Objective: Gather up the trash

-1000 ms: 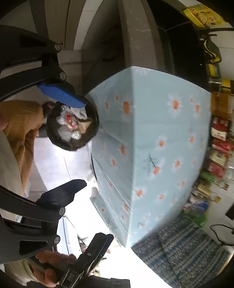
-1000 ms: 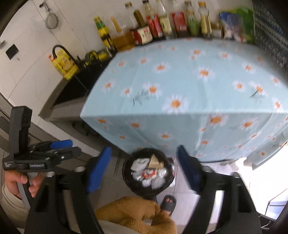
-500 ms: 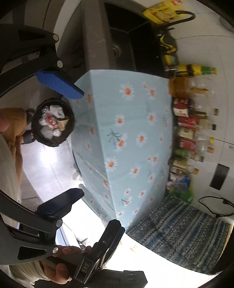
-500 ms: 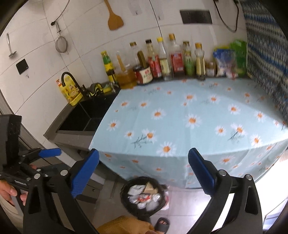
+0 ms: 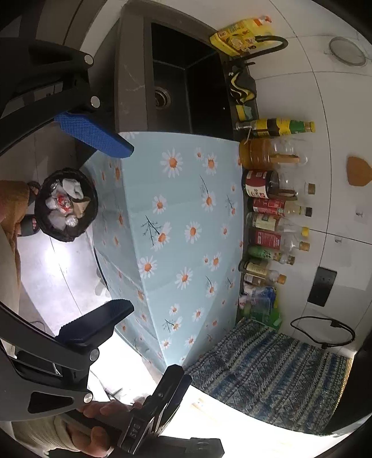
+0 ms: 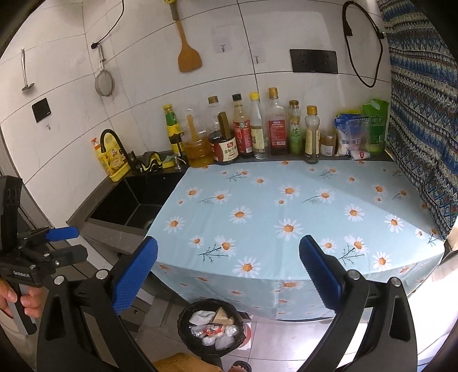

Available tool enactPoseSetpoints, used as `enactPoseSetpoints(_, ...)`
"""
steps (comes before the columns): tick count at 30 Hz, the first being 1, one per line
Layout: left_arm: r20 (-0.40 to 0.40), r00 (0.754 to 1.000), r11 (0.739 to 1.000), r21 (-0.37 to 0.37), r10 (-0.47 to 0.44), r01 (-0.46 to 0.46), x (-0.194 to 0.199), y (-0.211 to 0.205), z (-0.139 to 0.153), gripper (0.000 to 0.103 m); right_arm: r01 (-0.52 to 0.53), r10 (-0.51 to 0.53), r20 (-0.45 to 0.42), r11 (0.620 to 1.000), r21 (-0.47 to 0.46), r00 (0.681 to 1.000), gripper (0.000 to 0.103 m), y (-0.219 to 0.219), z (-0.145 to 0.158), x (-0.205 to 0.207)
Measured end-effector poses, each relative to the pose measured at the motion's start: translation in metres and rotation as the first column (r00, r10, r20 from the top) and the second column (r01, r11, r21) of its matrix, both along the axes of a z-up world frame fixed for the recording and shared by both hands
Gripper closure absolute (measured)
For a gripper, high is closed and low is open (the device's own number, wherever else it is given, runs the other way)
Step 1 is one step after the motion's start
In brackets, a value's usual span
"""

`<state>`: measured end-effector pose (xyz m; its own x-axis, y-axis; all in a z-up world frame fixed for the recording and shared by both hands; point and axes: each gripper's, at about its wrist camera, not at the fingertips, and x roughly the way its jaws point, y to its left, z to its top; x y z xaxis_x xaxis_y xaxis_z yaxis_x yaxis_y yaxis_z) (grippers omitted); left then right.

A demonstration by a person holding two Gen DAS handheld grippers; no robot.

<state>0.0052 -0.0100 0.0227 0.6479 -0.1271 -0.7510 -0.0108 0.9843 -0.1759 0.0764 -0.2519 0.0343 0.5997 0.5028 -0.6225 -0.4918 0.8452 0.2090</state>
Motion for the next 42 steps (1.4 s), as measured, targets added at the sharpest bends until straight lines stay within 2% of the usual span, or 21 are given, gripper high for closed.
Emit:
enactPoseSetpoints(23,-0.021,0.999,0.999,0.008,0.037,-0.037,0.004,0.013,-0.007,0.007,-0.009,0.01,-0.051,1.0,0.012,0.999,0.005,0.009,-0.019,-0.001)
enactPoseSetpoints(42,-0.022,0.999,0.999,-0.016,0.05,-0.05,0.007,0.021,-0.011,0.007,-0.024,0.024,-0.065,1.0,0.0,0.998,0.005,0.016,-0.026,0.007)
